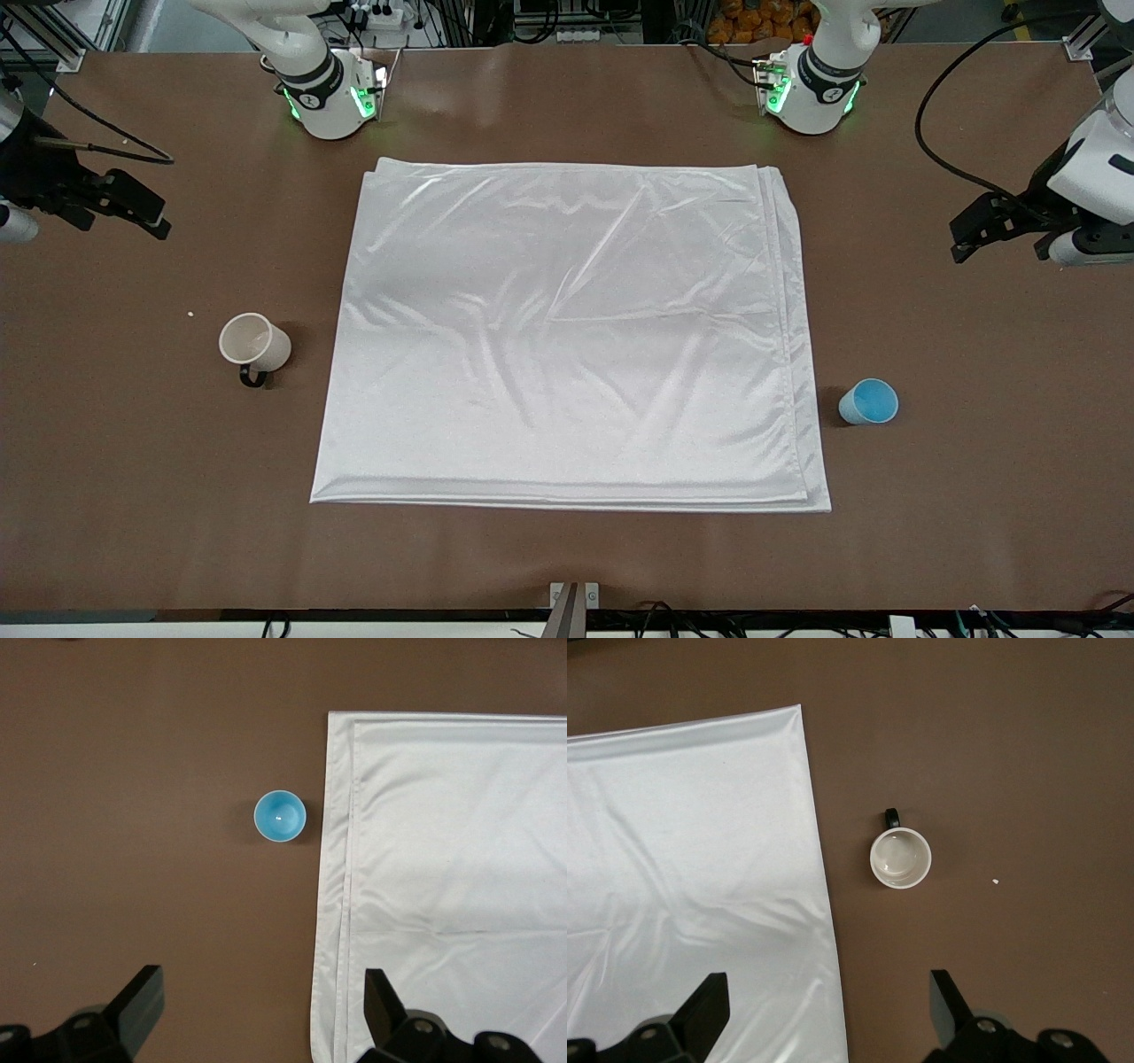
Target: Place blue cup into white mug on cloth
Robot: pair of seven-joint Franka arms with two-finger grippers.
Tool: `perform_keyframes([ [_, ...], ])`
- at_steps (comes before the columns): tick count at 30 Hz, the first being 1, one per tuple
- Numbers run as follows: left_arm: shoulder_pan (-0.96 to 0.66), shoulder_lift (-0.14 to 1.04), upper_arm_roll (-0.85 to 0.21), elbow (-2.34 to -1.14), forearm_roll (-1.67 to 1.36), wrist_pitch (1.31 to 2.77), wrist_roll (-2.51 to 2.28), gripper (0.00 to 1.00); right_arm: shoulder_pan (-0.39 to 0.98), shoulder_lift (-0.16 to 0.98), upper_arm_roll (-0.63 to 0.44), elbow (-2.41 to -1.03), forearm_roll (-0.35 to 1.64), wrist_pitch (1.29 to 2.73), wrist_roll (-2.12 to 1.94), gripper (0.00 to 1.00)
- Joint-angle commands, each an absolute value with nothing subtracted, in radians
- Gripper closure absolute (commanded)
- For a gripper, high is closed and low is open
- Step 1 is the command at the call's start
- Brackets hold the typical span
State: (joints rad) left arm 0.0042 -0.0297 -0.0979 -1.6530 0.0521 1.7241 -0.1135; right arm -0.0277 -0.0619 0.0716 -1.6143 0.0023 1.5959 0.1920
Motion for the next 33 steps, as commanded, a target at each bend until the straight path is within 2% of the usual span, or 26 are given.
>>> perform_keyframes([
  [1,0.008,-0.035,-0.100,-1.657,0.043,1.721,-0.100,0.00,-0.041,-0.055,0.075,-1.609,-0.006,1.583,0.184,0.00],
  [22,0.009,-0.029,-0.100,-1.657,0.015,1.697,-0.100,0.00,-0.075,-0.049,0.072,-1.615,-0.006,1.575,0.097,0.00],
  [33,0.009,-0.009,-0.097,-1.667,0.006,1.695,-0.097,0.00,-0.141,0.061,0.072,-1.626,-0.009,1.586,0.023,0.00],
])
